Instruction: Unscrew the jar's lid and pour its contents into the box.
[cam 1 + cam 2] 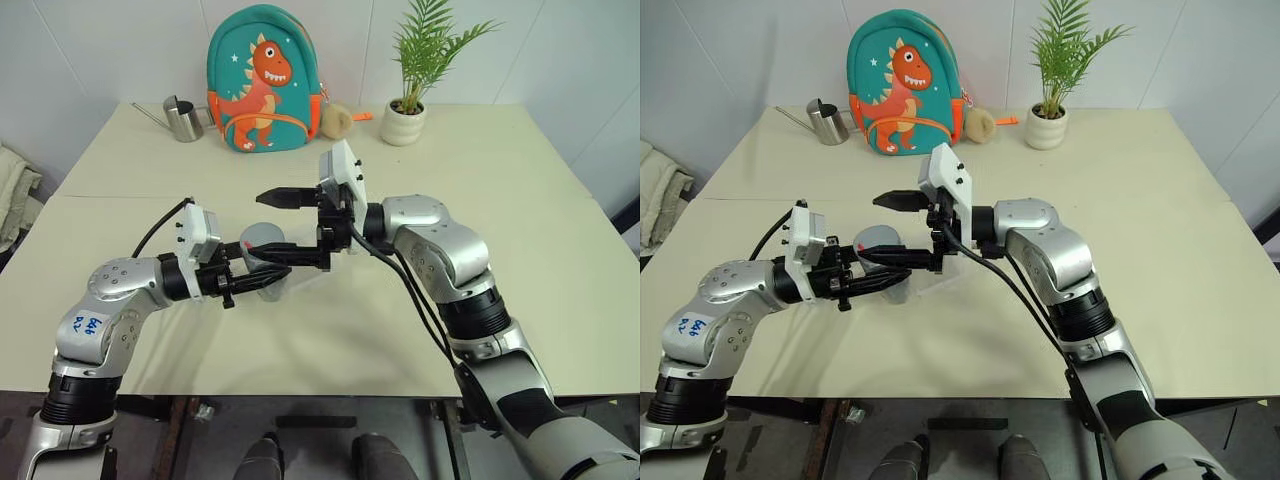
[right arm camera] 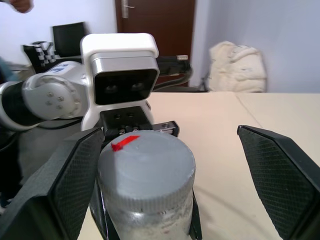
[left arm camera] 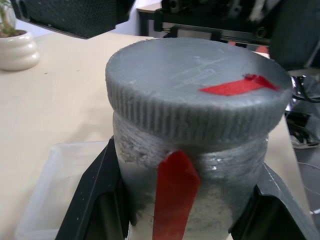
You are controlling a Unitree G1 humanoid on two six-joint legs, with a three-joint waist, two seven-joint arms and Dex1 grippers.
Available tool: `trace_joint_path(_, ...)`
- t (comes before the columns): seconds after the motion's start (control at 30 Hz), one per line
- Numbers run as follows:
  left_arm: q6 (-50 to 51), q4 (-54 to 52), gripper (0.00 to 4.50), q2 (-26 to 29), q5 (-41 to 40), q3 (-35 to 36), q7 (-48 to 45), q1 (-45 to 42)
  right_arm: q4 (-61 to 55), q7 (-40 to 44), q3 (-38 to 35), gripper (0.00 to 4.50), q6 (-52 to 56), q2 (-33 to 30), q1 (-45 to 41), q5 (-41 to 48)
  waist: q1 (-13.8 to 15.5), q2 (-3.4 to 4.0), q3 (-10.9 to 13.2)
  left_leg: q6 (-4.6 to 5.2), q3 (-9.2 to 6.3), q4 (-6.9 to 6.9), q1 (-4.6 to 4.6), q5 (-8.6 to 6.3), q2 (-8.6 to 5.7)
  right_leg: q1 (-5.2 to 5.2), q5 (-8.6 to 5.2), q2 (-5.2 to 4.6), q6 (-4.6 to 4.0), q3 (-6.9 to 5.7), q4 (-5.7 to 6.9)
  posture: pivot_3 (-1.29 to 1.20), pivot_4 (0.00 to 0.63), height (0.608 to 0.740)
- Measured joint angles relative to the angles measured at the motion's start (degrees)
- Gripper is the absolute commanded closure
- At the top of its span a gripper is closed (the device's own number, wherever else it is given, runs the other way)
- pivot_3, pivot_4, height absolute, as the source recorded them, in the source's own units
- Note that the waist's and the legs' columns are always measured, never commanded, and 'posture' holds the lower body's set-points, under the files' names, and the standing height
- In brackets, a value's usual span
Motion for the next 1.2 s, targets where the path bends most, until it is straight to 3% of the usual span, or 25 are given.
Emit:
trace_joint_path(0.67, 0.5, 1.0, 2.57, -0.8, 0.2, 0.0, 2.3, -1.2, -1.8, -4.8, 1.6, 0.01, 1.9, 1.4, 0.9, -1.5, -0.1, 0.0, 0.0, 0.0, 0.0, 0.0, 0.0, 0.0, 0.0, -0.02, 0.0, 0.0, 0.0, 0.01, 0.03, 0.0, 0.15, 0.74)
trace_joint_path(0.77, 0.5, 1.0, 2.57, -0.8, 0.2, 0.0, 2.3, -1.2, -1.8, -4.9, 1.6, 0.62, 1.9, 1.4, 0.9, -1.5, -0.1, 0.0, 0.0, 0.0, 0.0, 0.0, 0.0, 0.0, 0.0, -0.02, 0.0, 0.0, 0.0, 0.0, 0.03, 0.0, 0.15, 0.74)
trace_joint_path(0.9, 0.5, 1.1, 2.57, -1.0, 0.2, 0.0, 2.7, -1.2, -2.2, -4.6, 1.6, 1.88, 1.9, 1.6, 1.3, -1.3, -0.1, 0.0, 0.0, 0.0, 0.0, 0.0, 0.0, 0.0, 0.0, -0.02, 0.0, 0.0, 0.0, 0.0, 0.03, 0.0, 0.15, 0.74)
trace_joint_path(1.1, 0.5, 1.1, 2.57, -1.0, -0.1, 0.0, 2.3, -1.2, -2.2, -3.6, 1.6, 1.88, 1.6, 1.4, 1.4, -1.3, -0.1, 0.0, 0.0, 0.0, 0.0, 0.0, 0.0, 0.0, 0.0, -0.02, 0.0, 0.0, 0.0, 0.0, 0.03, 0.0, 0.15, 0.74)
trace_joint_path(1.2, 1.0, 0.6, 2.57, -0.9, -1.2, -0.1, 0.1, -1.2, -1.1, 1.3, 1.3, 1.88, -0.5, 0.2, 1.2, -0.2, 0.0, 0.0, 0.0, 0.0, 0.01, 0.0, 0.0, 0.0, -0.01, -0.01, 0.0, 0.0, 0.0, 0.0, 0.01, 0.0, 0.15, 0.74)
